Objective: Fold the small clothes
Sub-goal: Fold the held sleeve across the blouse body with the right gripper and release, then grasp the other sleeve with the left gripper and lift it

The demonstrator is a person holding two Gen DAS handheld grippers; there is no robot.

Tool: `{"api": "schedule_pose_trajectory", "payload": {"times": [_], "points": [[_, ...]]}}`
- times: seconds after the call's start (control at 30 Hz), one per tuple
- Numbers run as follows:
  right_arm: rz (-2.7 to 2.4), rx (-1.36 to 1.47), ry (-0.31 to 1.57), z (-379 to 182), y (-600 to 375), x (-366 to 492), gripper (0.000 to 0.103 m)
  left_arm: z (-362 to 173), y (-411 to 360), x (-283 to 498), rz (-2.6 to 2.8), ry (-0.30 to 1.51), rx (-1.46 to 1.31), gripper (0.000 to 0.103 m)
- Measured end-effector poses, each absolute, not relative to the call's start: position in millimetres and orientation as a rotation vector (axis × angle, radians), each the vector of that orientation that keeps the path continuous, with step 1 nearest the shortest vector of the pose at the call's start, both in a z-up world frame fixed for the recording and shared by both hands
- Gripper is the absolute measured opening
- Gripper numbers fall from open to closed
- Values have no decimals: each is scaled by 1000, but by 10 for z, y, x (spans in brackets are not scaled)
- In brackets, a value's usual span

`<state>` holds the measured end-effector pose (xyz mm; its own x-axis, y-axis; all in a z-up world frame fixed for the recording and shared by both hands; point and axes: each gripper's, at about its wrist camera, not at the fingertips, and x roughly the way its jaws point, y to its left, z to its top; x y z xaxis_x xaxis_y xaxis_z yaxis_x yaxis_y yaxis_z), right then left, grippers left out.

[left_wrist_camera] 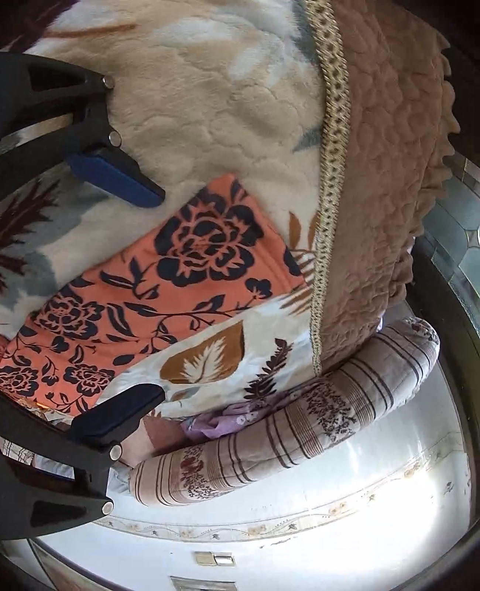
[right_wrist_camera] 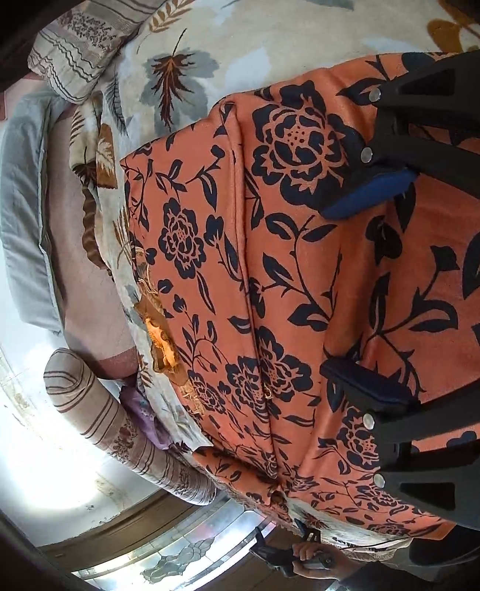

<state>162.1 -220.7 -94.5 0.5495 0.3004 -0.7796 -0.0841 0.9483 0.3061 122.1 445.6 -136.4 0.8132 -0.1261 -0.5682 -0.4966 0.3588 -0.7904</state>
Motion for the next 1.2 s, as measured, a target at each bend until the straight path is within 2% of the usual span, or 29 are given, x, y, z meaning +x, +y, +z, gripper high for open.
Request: {"api": "schedule_pose_trajectory", "payload": {"times": [0.17, 0.23, 0.27, 0.3, 0.33, 0.37, 0.4, 0.5, 0.7, 0.8, 0.9, 1.0, 1.1, 1.13, 1.17, 1.2], "points": [[237, 254, 965, -959, -2222, 1627, 82, -1368, 4529, 1324, 308, 638, -1160, 86], [237, 256, 965, -961, -2219, 1629, 82, -1350, 4522, 1372, 346, 652, -1141, 86], [239, 257, 965, -964, -2219, 1631, 82, -1338, 4514, 1396, 374, 665, -1129, 80], [238, 259, 965, -967, -2218, 1631, 82, -1323, 4509, 1410, 410, 686, -1106, 71], [238, 259, 966, -969, -2216, 1633, 82, -1316, 4505, 1450, 460, 725, -1069, 41], [239, 259, 966, -971, -2216, 1636, 82, -1320, 4515, 1486, 500, 772, -1038, 3], [239, 260, 966, -969, -2221, 1634, 82, -1341, 4531, 1525, 515, 805, -1028, 8], [242, 274, 963, -971, -2235, 1630, 82, -1213, 4453, 1616, 541, 838, -903, 7], [247, 300, 958, -973, -2261, 1629, 82, -273, 3738, 1782, 413, 706, -623, 6], [246, 313, 955, -971, -2272, 1626, 82, 395, 2989, 1824, 234, 590, -494, 6], [245, 327, 953, -971, -2284, 1625, 82, 835, 2159, 1867, 29, 522, -419, 6], [244, 341, 950, -964, -2292, 1620, 82, 1008, 1265, 1895, -174, 515, -364, 6], [244, 362, 948, -958, -2313, 1622, 82, 913, 397, 1974, -357, 568, -299, 7], [244, 370, 947, -958, -2318, 1622, 82, 829, 119, 1982, -399, 598, -256, 10], [244, 380, 945, -956, -2327, 1623, 82, 717, -100, 1986, -424, 631, -229, 21], [246, 392, 943, -952, -2340, 1621, 82, 563, -265, 2025, -442, 686, -204, 39]]}}
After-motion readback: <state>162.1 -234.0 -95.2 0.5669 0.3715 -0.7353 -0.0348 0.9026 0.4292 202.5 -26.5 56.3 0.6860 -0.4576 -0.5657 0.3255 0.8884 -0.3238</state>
